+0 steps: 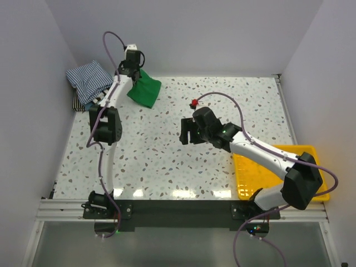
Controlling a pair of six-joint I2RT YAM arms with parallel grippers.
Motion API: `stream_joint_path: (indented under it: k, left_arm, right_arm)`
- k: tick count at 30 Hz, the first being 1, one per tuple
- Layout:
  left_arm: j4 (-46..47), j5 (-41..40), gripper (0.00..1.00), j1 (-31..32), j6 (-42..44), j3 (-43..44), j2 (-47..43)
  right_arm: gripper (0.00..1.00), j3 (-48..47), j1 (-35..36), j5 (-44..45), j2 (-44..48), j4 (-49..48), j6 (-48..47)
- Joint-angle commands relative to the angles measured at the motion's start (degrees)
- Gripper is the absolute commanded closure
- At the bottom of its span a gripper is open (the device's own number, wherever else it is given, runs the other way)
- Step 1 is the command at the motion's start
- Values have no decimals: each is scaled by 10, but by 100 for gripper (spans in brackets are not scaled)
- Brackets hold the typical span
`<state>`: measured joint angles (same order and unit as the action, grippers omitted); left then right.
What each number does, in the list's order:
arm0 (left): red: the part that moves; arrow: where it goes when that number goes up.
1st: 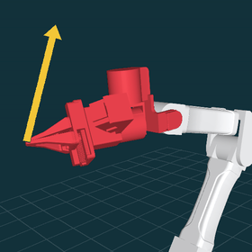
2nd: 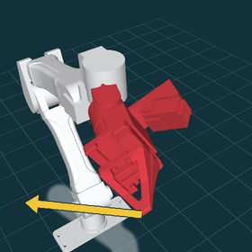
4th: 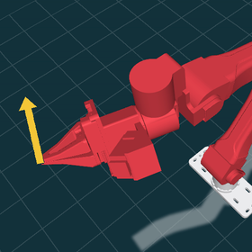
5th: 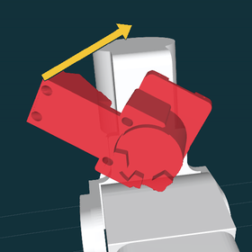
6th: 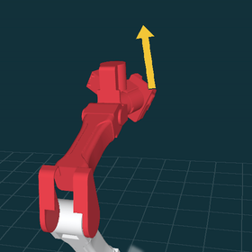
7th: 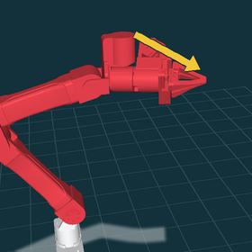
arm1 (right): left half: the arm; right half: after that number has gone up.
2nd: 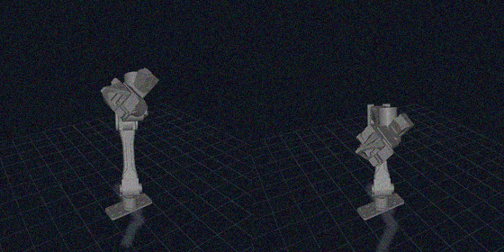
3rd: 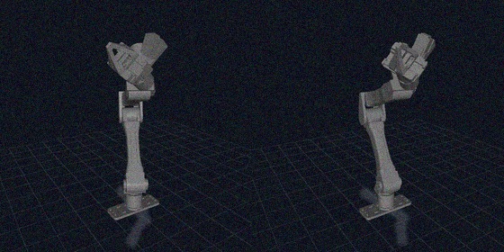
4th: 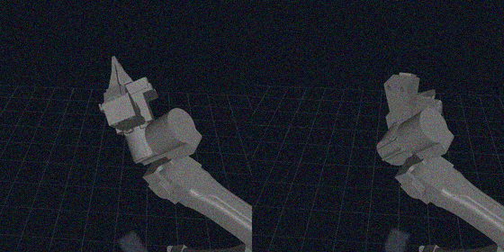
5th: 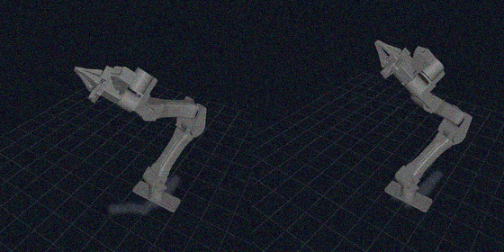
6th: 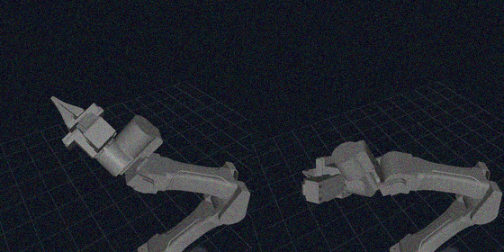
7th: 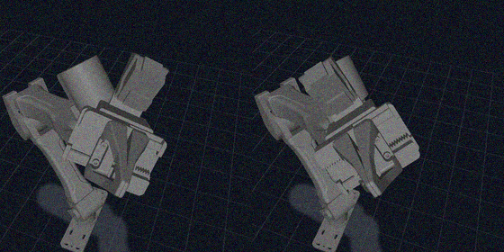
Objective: Fold and stack the tank tops
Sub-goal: Neatly place the folded tank top to the corner
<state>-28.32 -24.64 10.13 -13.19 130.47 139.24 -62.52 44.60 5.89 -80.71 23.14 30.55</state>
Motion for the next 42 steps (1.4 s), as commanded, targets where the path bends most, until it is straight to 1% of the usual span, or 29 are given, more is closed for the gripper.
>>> stream_joint_path:
  k: [1, 11, 16, 22, 23, 25, 26, 28, 31, 42]
  left_arm:
    - [70, 23, 100, -13, 26, 60, 1]
    - [121, 59, 100, -49, 23, 73, 2]
    - [133, 69, 100, -68, 10, 69, -11]
    - [132, 111, 100, -101, -12, 73, -27]
    - [131, 116, 100, -118, -20, 68, -28]
    - [133, 138, 100, -130, -30, 54, -43]
    - [148, 152, 100, -145, -41, 30, -50]
    - [159, 170, 100, -158, -54, 10, -67]
    - [167, 202, 100, -179, -68, 4, -75]
    - [208, 243, 100, -235, -100, -58, -118]
  right_arm:
    - [28, -19, -2, -17, -16, -19, -7]
    - [29, -23, -2, -34, -57, -41, -5]
    - [30, -26, -2, -42, -69, -45, -7]
    - [31, -29, -3, -54, -82, -52, -10]
    - [31, -29, -2, -55, -83, -52, -9]
    - [31, -29, -3, -58, -88, -53, -9]
    - [32, -28, -2, -58, -89, -54, -9]
    - [32, -27, -2, -57, -89, -55, -9]
    - [32, -25, -2, -57, -91, -56, -8]
    - [32, -16, -3, -58, -108, -68, -4]
